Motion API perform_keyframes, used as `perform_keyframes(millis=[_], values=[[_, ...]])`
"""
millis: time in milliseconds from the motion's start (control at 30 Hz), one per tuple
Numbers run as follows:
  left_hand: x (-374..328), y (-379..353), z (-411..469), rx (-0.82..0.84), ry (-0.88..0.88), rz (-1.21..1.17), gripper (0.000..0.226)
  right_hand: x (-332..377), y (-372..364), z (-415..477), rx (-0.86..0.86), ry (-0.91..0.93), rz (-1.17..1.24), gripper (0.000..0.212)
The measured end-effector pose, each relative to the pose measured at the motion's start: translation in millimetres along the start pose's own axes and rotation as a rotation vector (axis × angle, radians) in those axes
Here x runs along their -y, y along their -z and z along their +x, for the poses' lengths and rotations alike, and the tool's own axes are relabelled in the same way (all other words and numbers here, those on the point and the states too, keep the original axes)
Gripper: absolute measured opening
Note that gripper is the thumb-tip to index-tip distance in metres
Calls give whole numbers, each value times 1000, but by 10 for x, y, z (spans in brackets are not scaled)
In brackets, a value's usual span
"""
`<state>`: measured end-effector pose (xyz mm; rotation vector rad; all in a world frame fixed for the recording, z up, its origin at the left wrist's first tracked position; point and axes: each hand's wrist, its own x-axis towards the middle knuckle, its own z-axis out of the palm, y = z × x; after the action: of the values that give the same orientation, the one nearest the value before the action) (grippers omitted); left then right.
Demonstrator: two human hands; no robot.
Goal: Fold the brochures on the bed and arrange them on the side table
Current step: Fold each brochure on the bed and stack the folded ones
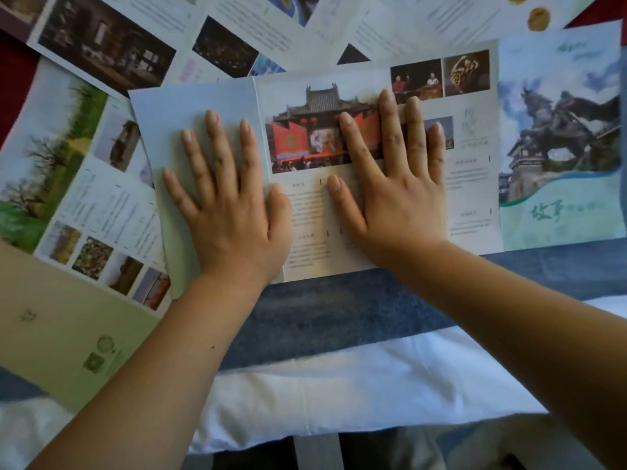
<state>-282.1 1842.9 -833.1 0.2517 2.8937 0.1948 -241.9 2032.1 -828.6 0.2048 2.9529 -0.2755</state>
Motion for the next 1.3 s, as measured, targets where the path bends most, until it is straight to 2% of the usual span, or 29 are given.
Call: perform_keyframes(millis=[200,433,667,967,1200,1300], values=[[173,-13,-24,-20,-41,99,77,166,-13,-64,47,-24,37,71],[845,37,-232,-32,6,146,75,666,-87,-123,124,128,9,70],[1423,94,-403,-42,89,110,76,1051,-174,-49,140,272,-17,71],[1936,133,-516,-68,117,56,75,1516,-207,-8,127,276,-70,72],[2464,204,-666,-63,158,50,72,1877,-312,47,134,364,-100,77],[2594,226,-679,-73,150,29,73,1898,-313,82,120,328,-121,81]])
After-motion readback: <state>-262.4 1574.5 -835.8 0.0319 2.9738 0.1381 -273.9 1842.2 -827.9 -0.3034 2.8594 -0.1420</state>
